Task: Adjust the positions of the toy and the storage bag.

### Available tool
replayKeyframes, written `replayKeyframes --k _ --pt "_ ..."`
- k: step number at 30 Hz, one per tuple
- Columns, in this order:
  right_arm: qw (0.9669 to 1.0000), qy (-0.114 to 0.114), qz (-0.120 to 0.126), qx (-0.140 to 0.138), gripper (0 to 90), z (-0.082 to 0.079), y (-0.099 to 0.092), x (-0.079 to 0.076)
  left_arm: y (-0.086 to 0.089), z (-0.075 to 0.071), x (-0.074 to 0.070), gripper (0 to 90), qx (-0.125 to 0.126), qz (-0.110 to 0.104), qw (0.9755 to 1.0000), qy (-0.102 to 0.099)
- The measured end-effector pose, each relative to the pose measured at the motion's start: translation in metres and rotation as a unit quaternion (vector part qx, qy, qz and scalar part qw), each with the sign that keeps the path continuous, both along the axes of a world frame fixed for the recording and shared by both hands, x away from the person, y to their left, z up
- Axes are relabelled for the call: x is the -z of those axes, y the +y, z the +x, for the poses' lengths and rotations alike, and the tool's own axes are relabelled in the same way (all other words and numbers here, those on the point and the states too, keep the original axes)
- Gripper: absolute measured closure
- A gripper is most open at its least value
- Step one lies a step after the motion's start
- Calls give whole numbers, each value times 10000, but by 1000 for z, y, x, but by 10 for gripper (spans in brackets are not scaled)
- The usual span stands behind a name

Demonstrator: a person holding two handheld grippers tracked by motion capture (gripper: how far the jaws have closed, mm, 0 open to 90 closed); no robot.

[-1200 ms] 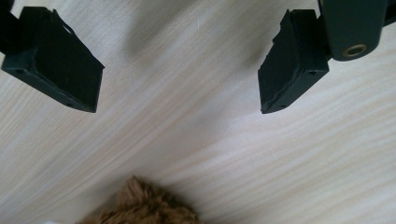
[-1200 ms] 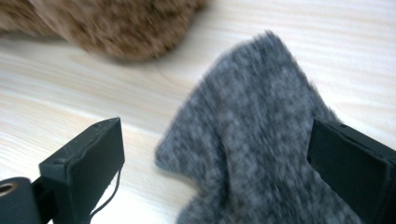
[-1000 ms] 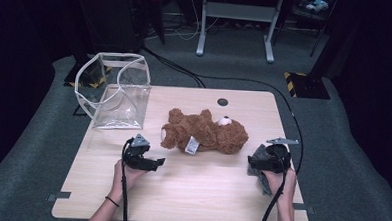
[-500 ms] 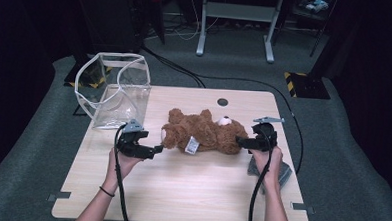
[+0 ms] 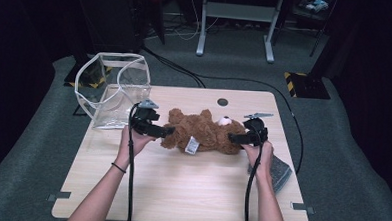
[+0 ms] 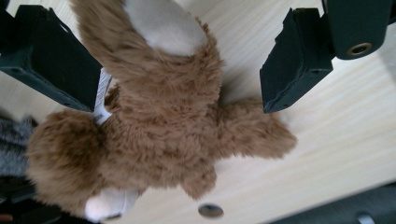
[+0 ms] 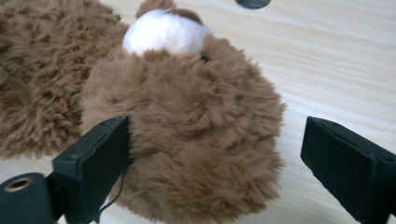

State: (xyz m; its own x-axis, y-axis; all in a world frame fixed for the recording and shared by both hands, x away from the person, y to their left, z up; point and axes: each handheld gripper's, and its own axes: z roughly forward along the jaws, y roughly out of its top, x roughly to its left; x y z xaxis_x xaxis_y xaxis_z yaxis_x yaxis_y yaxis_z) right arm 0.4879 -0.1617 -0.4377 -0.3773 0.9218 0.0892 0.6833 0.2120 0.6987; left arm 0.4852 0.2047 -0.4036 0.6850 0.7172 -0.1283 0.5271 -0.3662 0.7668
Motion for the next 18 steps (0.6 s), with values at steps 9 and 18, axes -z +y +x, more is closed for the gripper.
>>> replayKeyframes --k 9,18 --pt "9997 80 27 -215 101 -13 0 11 -9 -7 35 262 348 46 9986 397" --pt "9991 193 -9 -385 100 -32 -2 25 -7 -21 64 368 466 -87 9981 396"
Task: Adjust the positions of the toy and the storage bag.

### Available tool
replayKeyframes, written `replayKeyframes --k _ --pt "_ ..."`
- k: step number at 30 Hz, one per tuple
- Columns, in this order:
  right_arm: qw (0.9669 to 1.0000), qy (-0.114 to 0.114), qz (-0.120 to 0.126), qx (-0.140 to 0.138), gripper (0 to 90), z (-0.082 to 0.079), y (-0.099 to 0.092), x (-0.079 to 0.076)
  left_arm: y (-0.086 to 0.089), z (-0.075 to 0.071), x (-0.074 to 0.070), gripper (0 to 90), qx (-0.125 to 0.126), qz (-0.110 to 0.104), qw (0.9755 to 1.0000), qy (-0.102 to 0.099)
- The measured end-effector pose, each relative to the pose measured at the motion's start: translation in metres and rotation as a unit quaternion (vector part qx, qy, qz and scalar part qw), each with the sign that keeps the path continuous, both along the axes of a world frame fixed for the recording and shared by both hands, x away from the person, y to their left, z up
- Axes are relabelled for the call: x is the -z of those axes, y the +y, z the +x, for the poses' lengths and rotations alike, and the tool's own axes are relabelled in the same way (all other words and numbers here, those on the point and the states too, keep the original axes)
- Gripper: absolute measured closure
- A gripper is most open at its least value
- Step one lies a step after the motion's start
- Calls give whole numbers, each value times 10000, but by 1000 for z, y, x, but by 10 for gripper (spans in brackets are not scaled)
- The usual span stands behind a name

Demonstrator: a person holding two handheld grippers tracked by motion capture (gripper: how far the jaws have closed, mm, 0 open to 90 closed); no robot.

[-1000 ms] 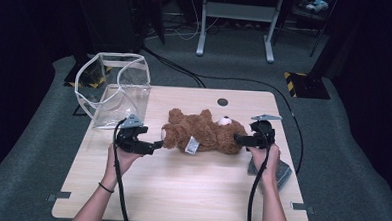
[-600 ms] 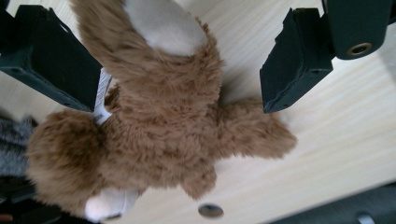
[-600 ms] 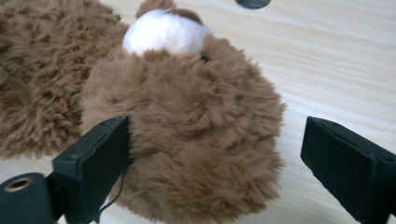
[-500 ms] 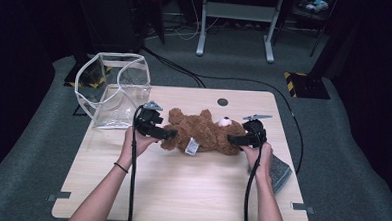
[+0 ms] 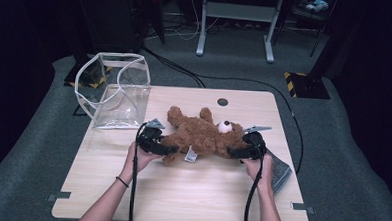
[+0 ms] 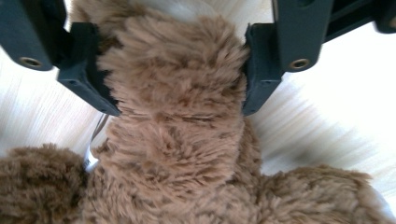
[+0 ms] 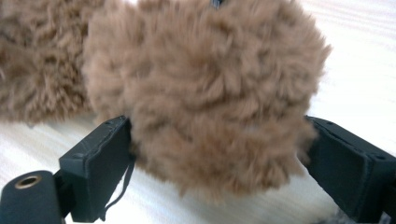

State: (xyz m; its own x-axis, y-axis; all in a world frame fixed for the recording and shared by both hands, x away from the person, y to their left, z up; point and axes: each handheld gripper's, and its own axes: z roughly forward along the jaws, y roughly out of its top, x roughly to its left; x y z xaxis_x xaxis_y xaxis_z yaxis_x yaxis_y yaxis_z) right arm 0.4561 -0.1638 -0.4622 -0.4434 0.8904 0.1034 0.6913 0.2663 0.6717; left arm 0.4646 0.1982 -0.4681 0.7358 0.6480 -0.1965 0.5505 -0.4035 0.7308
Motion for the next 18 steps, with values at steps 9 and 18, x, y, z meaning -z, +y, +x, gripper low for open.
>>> replayKeyframes --k 9,18 --pt "9992 -262 283 43 118 2 -14 -16 2 -2 7 512 81 -14 9999 -58" --pt "9976 -317 593 162 115 16 -25 -29 2 -7 18 617 239 123 9996 104"
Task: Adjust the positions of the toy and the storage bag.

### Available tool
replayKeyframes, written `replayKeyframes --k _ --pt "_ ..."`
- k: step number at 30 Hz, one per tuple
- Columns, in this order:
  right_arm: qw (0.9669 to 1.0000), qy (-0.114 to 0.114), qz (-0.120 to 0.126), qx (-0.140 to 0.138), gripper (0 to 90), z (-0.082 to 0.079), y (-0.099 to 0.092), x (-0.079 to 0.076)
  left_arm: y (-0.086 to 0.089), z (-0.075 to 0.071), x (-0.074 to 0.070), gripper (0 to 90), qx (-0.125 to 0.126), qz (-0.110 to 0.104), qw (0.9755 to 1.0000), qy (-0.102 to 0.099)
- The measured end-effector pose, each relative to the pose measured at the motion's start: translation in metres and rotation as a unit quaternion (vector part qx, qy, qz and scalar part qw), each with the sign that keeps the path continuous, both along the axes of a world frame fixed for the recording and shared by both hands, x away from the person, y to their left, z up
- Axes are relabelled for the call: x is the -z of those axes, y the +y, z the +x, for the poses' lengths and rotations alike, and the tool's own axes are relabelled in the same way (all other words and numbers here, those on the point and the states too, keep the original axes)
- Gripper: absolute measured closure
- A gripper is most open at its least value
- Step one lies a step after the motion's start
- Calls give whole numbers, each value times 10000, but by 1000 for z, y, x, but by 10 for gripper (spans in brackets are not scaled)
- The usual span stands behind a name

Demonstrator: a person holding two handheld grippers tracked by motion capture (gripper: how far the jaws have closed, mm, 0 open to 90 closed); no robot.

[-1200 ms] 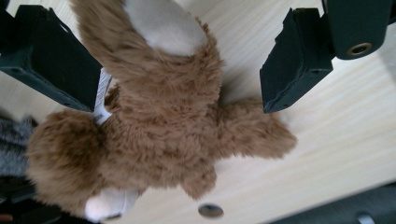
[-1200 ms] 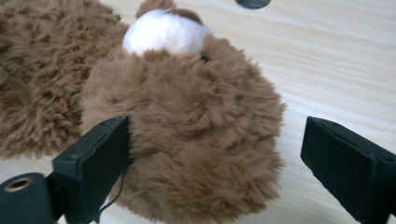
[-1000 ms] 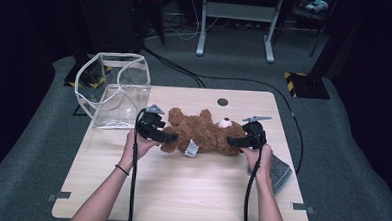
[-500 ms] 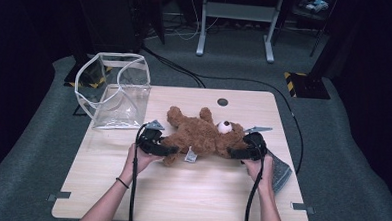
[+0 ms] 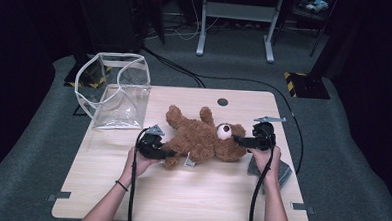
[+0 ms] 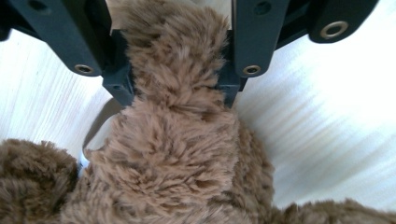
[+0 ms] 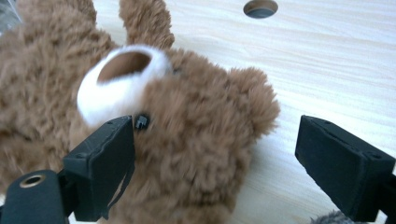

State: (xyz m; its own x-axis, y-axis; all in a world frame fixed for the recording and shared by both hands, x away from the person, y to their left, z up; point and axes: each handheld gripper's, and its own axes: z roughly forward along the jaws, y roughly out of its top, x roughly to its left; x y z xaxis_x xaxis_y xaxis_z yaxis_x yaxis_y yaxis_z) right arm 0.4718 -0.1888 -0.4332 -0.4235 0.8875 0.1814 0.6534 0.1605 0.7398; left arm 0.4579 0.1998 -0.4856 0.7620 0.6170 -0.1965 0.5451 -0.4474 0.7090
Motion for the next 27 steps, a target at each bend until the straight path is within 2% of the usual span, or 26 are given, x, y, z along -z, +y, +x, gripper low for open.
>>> replayKeyframes --k 4,9,13,20,21,22,25,27 --pt "9998 10 5 197 122 4 0 0 -1 -1 5 626 56 103 9999 55" --pt "9993 -30 97 354 130 9 0 1 0 -1 6 628 84 63 9999 131" --pt "9984 55 215 527 136 20 -4 4 1 -1 7 628 87 65 9999 122" --pt "9965 362 374 658 181 34 -7 14 0 -1 7 627 78 64 9999 111" --pt "9956 429 468 682 212 36 -8 17 0 -1 7 627 81 67 9999 111" --pt "9956 429 468 682 212 36 -8 17 0 -1 7 627 82 67 9999 110" --pt "9946 617 559 624 262 41 -9 25 0 -2 7 626 77 47 9999 129" --pt "9926 775 667 648 334 42 -8 26 0 -2 7 627 79 37 9999 123"
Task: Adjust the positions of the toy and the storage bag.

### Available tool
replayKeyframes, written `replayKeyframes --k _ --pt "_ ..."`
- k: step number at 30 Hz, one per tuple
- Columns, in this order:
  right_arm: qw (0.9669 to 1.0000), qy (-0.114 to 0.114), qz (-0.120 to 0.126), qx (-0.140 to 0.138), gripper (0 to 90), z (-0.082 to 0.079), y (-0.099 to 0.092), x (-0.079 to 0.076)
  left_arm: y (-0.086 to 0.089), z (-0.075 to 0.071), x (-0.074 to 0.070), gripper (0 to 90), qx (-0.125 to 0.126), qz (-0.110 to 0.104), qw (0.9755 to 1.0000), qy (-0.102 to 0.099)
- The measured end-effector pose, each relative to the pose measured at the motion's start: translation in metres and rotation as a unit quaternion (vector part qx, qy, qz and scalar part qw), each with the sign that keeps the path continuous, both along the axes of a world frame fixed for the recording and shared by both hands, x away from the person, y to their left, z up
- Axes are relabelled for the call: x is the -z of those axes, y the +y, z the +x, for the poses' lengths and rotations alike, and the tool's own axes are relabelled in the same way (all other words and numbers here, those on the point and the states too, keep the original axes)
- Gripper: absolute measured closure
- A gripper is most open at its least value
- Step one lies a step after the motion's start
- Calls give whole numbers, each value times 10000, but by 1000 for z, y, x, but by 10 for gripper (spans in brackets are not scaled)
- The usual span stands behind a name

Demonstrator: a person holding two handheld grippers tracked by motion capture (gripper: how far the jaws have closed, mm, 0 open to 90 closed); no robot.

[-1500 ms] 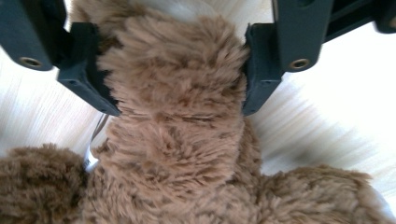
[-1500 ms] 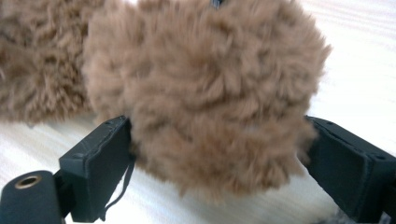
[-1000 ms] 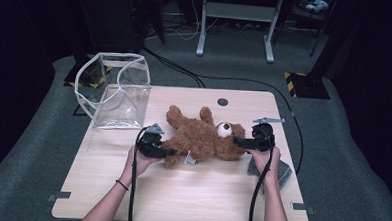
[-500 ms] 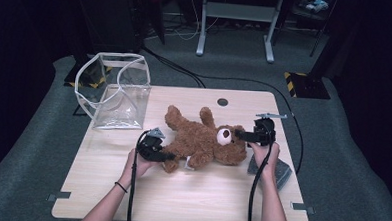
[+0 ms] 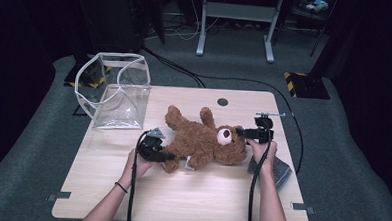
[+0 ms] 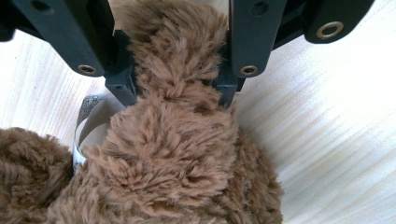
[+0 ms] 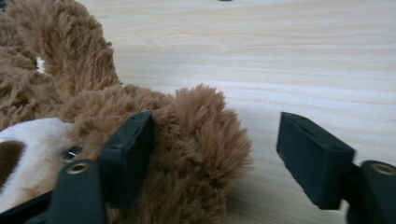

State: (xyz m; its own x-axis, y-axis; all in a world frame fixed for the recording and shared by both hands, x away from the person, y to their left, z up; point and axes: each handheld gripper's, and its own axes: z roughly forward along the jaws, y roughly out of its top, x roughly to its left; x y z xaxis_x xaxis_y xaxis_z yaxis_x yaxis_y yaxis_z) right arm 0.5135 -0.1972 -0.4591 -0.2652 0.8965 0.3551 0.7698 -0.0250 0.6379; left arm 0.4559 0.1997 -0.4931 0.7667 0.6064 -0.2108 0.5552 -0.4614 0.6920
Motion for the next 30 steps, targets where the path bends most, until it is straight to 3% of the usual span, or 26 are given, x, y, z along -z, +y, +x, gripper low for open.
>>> replayKeyframes --k 5,6,7,9,10,14,17,18,20,22,25,27,30 --pt "9997 108 108 -207 580 3 4 5 -1 0 0 627 -27 -24 10000 -22" --pt "9997 108 108 -207 580 3 4 5 -1 0 0 628 -27 -24 10000 -22" --pt "9994 82 138 -316 703 4 6 6 -1 0 1 628 -26 -33 10000 -38" --pt "9994 86 75 -320 754 3 8 6 -1 0 1 630 -20 -28 10000 -43" --pt "9992 -24 -126 -382 823 2 12 5 -1 -1 0 634 12 -5 9999 -109" --pt "9981 -174 -447 -380 861 -1 18 0 -1 -5 1 667 -3 -2 9997 -255" --pt "9964 -407 -644 -376 869 -4 20 -3 0 -8 1 687 -11 -14 9993 -366" --pt "9962 -460 -656 -338 871 -6 21 -5 0 -11 1 693 -38 -14 9984 -571" --pt "9949 -608 -738 -329 873 -8 22 -6 1 -12 0 706 -17 -21 9982 -602" --pt "9935 -742 -809 -302 875 -10 24 -8 3 -17 -3 719 -46 10 9966 -819" --pt "9915 -918 -880 -274 876 -12 26 -11 3 -20 -6 731 -54 46 9956 -933" --pt "9896 -1054 -941 -256 878 -13 29 -15 3 -25 -8 736 -85 46 9938 -1111" --pt "9879 -1187 -959 -267 877 -15 30 -20 4 -29 -10 739 -67 89 9932 -1161"
